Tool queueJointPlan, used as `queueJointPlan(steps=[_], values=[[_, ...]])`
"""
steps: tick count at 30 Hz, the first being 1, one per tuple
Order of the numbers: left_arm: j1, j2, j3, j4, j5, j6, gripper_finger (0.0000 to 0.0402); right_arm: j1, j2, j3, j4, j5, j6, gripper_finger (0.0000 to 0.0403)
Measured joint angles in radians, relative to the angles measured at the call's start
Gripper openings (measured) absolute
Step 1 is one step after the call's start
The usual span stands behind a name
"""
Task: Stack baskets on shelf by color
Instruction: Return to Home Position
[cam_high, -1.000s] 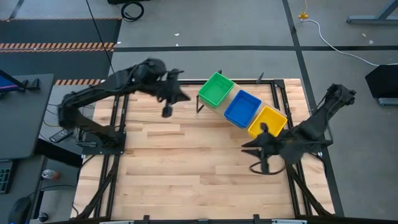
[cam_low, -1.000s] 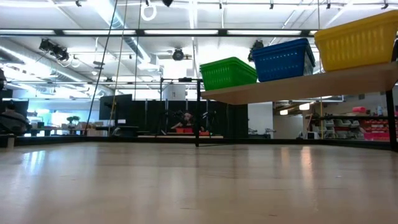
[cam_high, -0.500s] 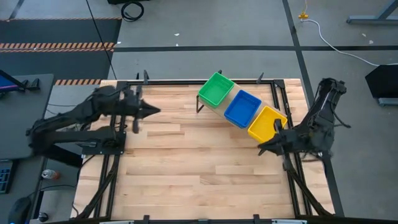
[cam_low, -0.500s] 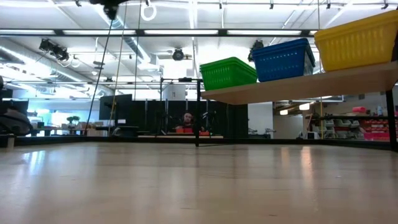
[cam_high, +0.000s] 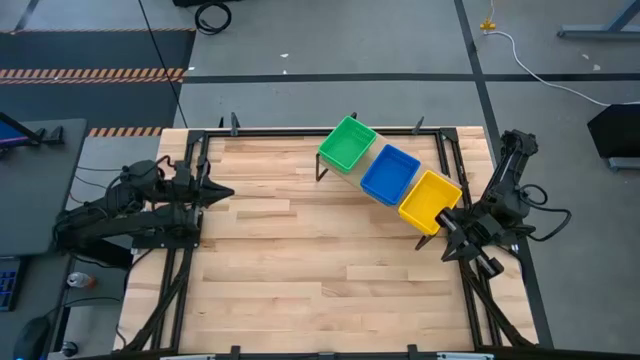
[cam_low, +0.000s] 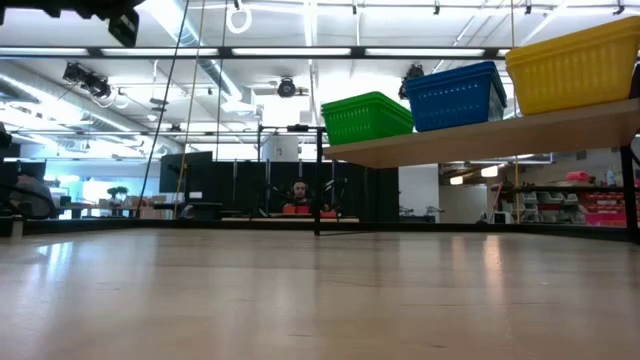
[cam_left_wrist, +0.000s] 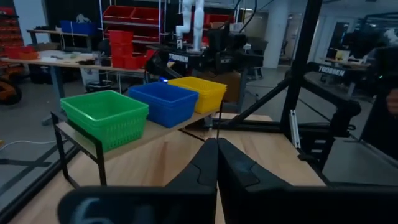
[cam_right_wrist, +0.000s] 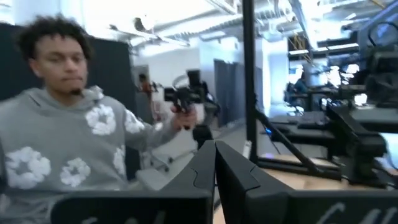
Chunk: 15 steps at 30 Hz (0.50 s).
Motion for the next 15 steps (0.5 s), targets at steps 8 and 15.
queueJointPlan(steps=[8,15], values=[[-0.008,-0.118,-0.143,0.078,-0.018,-0.089,0.0004,0.051,-0.108,-0.115,0.074,-0.021,-0.002,0.0010],[-0.008,-0.140,-0.197,0.089,-0.022,-0.113,0.0004,0.122,-0.118,-0.159,0.077,-0.089,0.005,0.0012]])
